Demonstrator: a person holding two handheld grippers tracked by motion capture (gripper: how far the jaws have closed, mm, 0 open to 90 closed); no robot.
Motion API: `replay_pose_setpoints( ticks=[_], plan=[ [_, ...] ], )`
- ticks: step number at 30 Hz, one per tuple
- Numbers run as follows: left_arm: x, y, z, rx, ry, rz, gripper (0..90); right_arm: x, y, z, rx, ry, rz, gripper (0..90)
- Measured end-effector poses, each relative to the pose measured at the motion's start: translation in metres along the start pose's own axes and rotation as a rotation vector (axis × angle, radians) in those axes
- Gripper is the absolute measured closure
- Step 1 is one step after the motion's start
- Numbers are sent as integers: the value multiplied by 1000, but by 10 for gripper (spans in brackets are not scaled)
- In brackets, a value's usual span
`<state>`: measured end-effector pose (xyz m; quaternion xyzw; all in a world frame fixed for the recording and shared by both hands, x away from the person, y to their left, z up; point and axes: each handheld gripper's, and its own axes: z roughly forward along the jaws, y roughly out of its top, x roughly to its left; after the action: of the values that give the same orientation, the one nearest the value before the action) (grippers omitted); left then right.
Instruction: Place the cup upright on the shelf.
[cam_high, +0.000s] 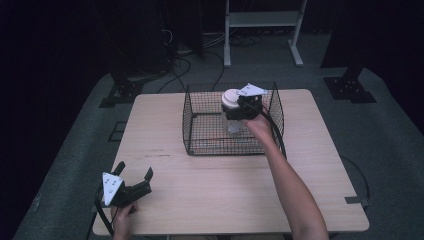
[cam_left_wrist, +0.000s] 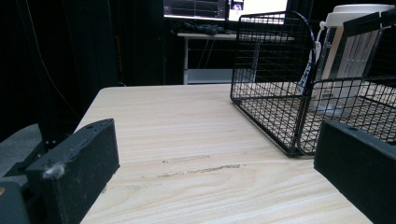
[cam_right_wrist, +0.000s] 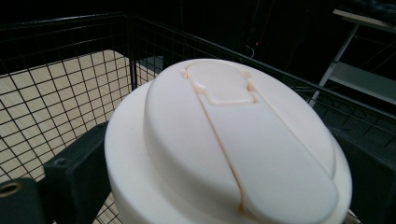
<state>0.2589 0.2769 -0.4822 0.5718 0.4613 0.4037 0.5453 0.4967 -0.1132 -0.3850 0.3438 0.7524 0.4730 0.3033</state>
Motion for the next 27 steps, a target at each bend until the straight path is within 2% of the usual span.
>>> replay_pose_setpoints(
  ticks=[27],
  plan=[
    [0, 0, 0, 0, 2, 0, 0, 0, 7, -8, -32, -1, 16, 20]
  ],
)
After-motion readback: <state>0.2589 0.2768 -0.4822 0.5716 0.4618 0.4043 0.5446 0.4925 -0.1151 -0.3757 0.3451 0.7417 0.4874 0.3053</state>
